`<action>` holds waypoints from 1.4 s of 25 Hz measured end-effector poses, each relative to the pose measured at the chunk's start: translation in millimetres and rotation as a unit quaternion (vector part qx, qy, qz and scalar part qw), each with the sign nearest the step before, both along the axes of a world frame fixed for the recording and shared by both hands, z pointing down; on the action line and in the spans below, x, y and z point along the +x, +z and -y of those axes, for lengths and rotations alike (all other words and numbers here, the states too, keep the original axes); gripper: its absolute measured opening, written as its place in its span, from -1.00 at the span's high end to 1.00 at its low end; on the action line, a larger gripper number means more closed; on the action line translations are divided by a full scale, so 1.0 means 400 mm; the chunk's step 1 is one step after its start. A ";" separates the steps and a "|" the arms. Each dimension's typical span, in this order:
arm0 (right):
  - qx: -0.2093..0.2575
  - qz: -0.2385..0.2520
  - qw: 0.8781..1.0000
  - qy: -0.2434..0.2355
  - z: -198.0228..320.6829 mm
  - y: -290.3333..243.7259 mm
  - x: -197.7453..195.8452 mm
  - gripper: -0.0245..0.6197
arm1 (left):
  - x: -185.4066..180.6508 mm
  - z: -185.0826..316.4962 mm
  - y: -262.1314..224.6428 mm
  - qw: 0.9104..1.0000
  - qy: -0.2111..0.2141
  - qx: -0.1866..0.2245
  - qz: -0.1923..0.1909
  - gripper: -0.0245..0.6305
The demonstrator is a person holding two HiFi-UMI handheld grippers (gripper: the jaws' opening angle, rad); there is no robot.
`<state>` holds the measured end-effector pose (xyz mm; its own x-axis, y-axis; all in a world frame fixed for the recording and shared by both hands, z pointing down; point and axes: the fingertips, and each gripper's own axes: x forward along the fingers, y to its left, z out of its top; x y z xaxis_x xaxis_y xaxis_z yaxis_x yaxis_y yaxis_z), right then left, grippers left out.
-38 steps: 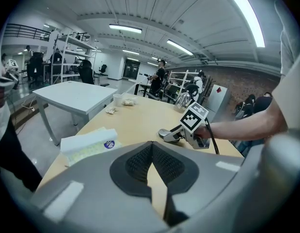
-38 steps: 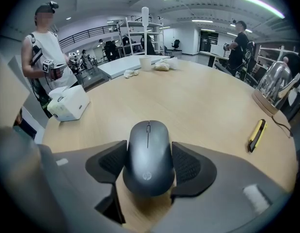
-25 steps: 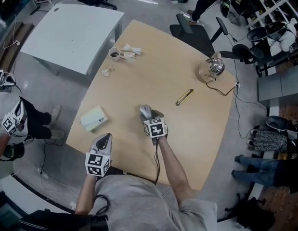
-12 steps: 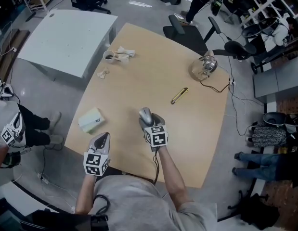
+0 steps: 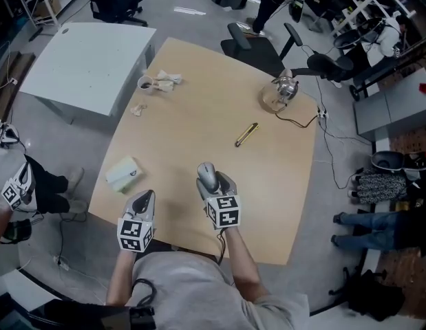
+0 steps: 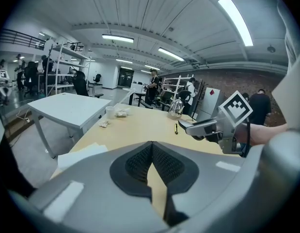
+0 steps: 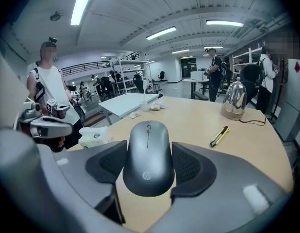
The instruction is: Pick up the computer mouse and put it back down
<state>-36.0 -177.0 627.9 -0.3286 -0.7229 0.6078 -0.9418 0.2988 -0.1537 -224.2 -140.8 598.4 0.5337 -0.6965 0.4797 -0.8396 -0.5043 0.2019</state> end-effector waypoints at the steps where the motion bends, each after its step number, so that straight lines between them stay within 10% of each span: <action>1: 0.004 0.002 1.000 0.003 -0.011 -0.010 0.003 0.01 | 0.002 -0.001 -0.002 1.000 0.001 0.001 0.000 0.86; 35: 0.009 0.036 0.999 0.016 -0.221 -0.054 0.031 0.00 | 0.095 -0.043 -0.074 0.999 0.033 0.041 -0.009 0.87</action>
